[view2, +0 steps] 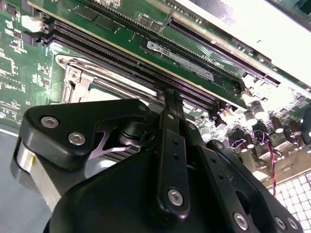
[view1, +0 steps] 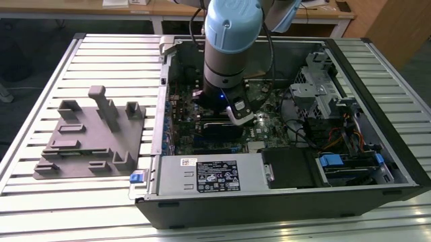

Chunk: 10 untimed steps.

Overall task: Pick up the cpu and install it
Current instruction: 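Install the second cpu locking lever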

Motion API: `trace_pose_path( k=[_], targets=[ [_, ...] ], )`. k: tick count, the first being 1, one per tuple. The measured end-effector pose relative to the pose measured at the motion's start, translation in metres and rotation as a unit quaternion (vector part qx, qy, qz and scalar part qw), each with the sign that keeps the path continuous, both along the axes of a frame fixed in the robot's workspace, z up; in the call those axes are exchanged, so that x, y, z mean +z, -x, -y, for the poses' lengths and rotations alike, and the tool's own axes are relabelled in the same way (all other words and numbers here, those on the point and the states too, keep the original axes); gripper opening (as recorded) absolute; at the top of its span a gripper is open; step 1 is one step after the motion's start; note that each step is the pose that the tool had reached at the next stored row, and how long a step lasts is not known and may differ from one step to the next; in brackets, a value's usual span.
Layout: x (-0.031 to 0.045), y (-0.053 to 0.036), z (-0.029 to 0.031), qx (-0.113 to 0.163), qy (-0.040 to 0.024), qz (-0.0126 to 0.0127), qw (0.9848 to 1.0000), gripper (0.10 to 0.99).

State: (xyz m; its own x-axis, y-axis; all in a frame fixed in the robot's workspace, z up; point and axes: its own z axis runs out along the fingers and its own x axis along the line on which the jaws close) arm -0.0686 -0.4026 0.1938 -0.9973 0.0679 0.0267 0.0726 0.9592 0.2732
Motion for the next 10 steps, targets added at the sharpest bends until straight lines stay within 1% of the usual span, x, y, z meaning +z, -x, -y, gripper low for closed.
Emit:
trace_pose_path(
  k=[10],
  targets=[
    [-0.0029, 0.0031, 0.0000, 0.000, -0.0166, 0.0000, 0.9999, 0.106]
  ],
)
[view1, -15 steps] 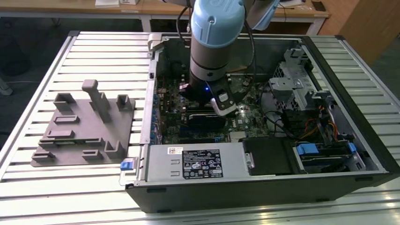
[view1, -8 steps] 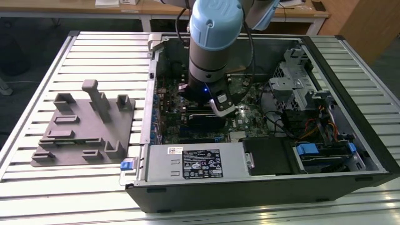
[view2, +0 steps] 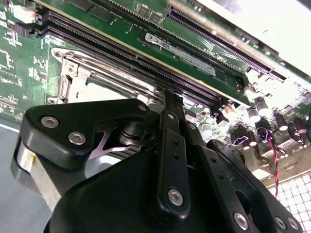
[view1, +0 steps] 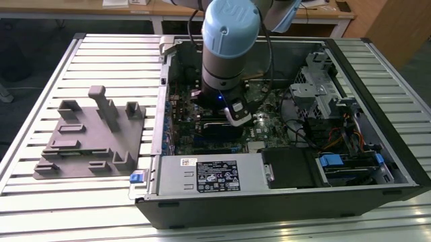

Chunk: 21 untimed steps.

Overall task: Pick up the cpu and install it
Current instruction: 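Install the second cpu locking lever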

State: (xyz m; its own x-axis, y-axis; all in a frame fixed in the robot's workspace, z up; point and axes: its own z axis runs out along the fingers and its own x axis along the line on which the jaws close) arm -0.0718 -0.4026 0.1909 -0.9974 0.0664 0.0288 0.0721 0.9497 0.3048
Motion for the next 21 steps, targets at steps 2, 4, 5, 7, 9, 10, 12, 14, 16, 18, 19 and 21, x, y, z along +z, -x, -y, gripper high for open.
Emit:
trace_pose_path(
  k=[2, 4, 5, 7, 9, 10, 12, 14, 16, 18, 19, 21],
  targets=[
    [0.0000, 0.0006, 0.0000, 0.000, -0.0018, 0.0000, 1.0000, 0.106],
    [-0.0002, 0.0009, -0.0001, 0.000, -0.0029, 0.0000, 1.0000, 0.106],
    [-0.0003, 0.0010, -0.0001, 0.000, -0.0032, 0.0000, 1.0000, 0.106],
    [-0.0005, 0.0012, -0.0001, 0.000, -0.0033, 0.0000, 1.0000, 0.106],
    [-0.0007, 0.0013, -0.0001, 0.000, -0.0032, 0.0000, 1.0000, 0.106],
    [-0.0009, 0.0013, -0.0002, 0.000, -0.0031, 0.0000, 1.0000, 0.106],
    [-0.0012, 0.0013, -0.0004, 0.000, -0.0032, 0.0000, 1.0000, 0.106],
    [-0.0015, 0.0013, -0.0006, 0.000, -0.0033, 0.0000, 1.0000, 0.106],
    [-0.0016, 0.0014, -0.0007, 0.000, -0.0033, 0.0001, 1.0000, 0.106],
    [-0.0016, 0.0015, -0.0007, 0.000, -0.0032, 0.0001, 1.0000, 0.106],
    [-0.0014, 0.0016, -0.0007, 0.000, -0.0032, 0.0001, 1.0000, 0.106],
    [-0.0002, 0.0017, -0.0008, 0.000, -0.0034, 0.0001, 1.0000, 0.106]
  ],
)
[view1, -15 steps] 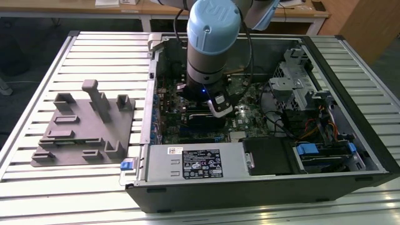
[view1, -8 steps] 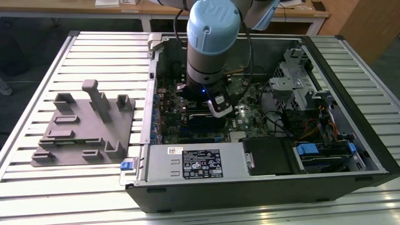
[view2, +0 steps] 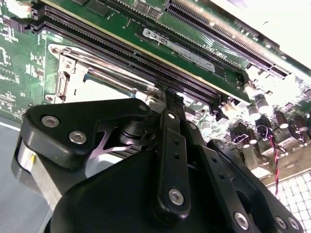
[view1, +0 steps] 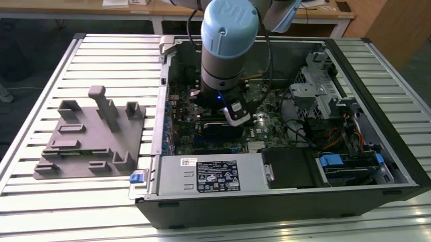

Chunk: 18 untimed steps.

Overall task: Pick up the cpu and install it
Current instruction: 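Install the second cpu locking lever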

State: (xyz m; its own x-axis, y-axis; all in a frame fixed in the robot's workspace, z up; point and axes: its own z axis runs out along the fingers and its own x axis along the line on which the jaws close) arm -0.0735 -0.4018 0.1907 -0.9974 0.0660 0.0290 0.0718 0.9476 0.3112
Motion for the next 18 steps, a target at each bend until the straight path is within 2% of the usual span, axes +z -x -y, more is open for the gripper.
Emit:
trace_pose_path(
  k=[8, 10, 13, 18],
  targets=[
    [0.0130, 0.0002, 0.0000, 0.000, -0.0004, -0.0001, 1.0000, 0.106],
    [0.0171, 0.0002, 0.0000, 0.000, -0.0022, 0.0000, 1.0000, 0.106],
    [0.0236, 0.0002, 0.0000, 0.000, -0.0084, 0.0000, 1.0000, 0.106],
    [0.0324, 0.0002, 0.0000, 0.000, -0.0128, -0.0001, 0.9999, 0.106]
  ],
)
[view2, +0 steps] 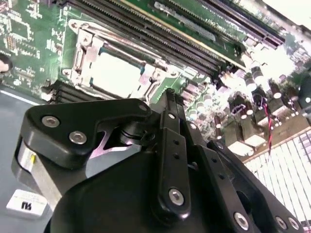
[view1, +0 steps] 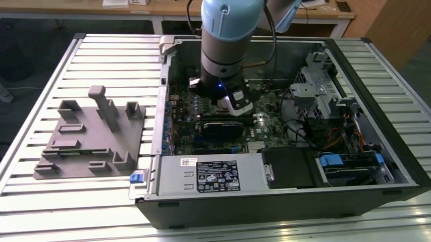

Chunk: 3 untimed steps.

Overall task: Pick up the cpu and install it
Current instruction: 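Install the second cpu locking lever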

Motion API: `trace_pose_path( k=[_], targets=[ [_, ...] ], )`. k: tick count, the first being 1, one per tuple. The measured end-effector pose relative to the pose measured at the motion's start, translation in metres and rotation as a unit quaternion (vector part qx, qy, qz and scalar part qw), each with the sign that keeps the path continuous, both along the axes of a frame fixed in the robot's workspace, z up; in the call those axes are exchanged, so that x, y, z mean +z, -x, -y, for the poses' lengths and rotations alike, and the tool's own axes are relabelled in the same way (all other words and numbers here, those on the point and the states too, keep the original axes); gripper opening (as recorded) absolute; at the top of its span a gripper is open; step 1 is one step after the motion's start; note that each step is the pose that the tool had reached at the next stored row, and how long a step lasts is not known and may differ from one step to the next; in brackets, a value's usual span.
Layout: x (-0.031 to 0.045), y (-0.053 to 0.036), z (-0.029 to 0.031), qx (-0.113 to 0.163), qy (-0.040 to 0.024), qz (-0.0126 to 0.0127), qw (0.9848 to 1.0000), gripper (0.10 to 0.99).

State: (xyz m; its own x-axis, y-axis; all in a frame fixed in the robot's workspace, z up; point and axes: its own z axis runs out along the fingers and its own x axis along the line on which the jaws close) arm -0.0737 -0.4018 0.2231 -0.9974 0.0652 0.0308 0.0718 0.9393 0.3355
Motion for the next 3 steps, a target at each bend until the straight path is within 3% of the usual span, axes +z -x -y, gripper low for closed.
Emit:
trace_pose_path(
  k=[3],
  targets=[
    [0.0041, 0.0000, 0.0000, 0.000, -0.0015, 0.0000, 1.0000, 0.106]
  ],
)
